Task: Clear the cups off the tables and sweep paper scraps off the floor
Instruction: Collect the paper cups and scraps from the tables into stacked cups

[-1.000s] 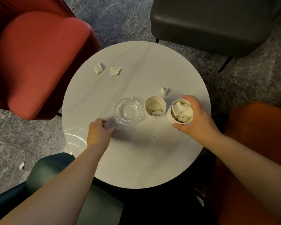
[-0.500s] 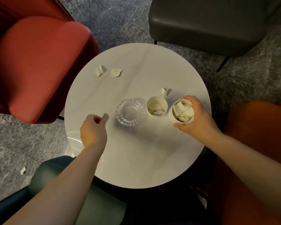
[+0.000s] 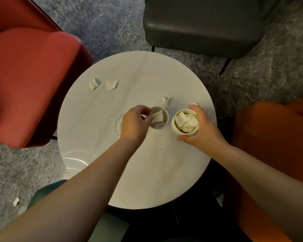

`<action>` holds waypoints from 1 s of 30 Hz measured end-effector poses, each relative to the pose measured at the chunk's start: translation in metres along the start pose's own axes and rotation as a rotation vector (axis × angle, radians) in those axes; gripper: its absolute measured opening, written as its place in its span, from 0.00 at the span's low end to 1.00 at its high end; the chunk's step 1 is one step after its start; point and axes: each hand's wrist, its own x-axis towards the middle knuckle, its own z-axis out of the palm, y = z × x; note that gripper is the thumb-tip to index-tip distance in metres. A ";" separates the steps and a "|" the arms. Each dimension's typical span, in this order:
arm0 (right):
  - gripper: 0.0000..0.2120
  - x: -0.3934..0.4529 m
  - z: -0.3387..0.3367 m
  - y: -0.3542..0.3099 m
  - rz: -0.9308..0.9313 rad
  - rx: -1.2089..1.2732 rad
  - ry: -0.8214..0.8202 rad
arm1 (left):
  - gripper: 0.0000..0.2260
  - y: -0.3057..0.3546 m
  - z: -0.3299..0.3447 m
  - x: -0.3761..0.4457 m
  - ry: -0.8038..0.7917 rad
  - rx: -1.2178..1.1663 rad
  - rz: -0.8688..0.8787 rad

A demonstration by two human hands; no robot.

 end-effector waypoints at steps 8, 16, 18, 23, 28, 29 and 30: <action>0.48 0.003 -0.026 0.016 0.033 -0.002 -0.210 | 0.07 -0.001 -0.001 -0.005 0.040 0.077 0.009; 0.27 0.032 -0.046 0.036 0.031 -0.052 0.036 | 0.12 -0.007 0.006 -0.010 0.170 0.089 -0.074; 0.23 0.051 -0.044 0.036 0.047 -0.104 0.033 | 0.12 -0.010 0.009 -0.009 0.161 0.075 -0.126; 0.12 0.087 -0.026 0.038 0.060 -0.263 0.058 | 0.09 -0.010 0.015 -0.003 0.134 -0.055 -0.201; 0.07 0.103 -0.016 0.044 0.185 -0.194 0.038 | 0.04 -0.009 0.023 -0.001 0.156 -0.140 -0.261; 0.06 0.105 -0.017 0.045 0.192 -0.213 0.054 | 0.04 -0.008 0.024 -0.001 0.159 -0.147 -0.264; 0.06 0.108 -0.015 0.050 0.228 -0.202 0.067 | 0.04 -0.008 0.025 -0.002 0.164 -0.151 -0.265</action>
